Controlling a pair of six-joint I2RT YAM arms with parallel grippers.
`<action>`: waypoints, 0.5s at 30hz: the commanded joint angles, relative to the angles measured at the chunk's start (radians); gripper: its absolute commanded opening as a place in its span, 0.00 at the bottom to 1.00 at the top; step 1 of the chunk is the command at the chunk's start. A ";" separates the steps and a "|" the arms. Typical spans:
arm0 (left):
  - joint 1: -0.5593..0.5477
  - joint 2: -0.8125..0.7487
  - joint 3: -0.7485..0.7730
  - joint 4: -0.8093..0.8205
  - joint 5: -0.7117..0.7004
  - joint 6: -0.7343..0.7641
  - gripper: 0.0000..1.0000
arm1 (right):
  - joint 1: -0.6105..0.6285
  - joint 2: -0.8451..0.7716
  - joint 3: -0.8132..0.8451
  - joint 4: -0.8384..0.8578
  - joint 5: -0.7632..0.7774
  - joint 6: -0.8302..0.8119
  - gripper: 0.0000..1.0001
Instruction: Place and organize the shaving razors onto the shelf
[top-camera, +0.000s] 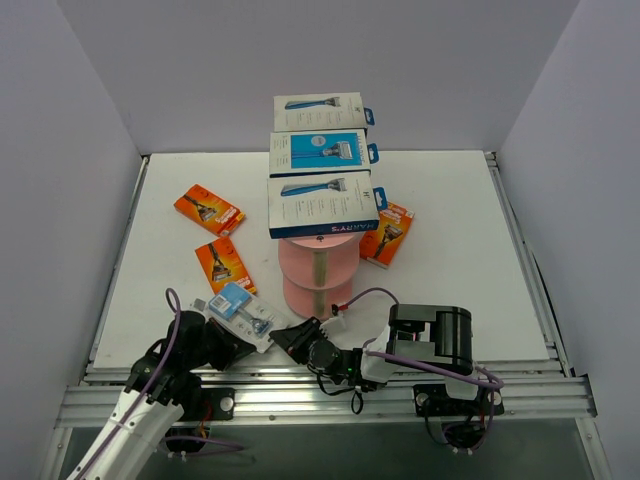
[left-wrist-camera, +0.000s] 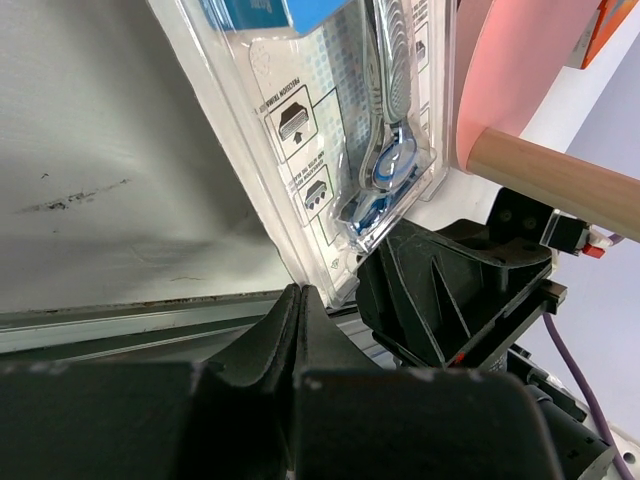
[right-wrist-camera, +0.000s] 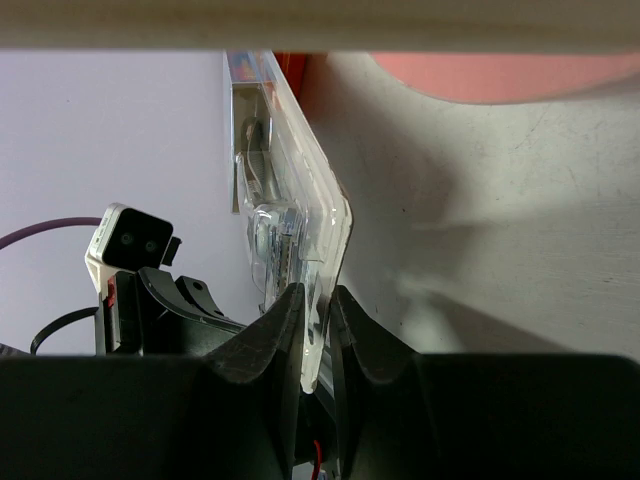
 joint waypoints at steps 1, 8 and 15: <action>-0.004 0.018 0.005 0.050 0.037 0.025 0.02 | -0.010 -0.036 0.024 0.326 0.062 -0.020 0.12; -0.004 0.035 0.016 0.076 0.046 0.031 0.02 | -0.010 -0.027 0.044 0.325 0.044 -0.034 0.07; -0.004 0.038 0.027 0.076 0.041 0.026 0.03 | -0.012 -0.036 0.041 0.340 0.042 -0.045 0.00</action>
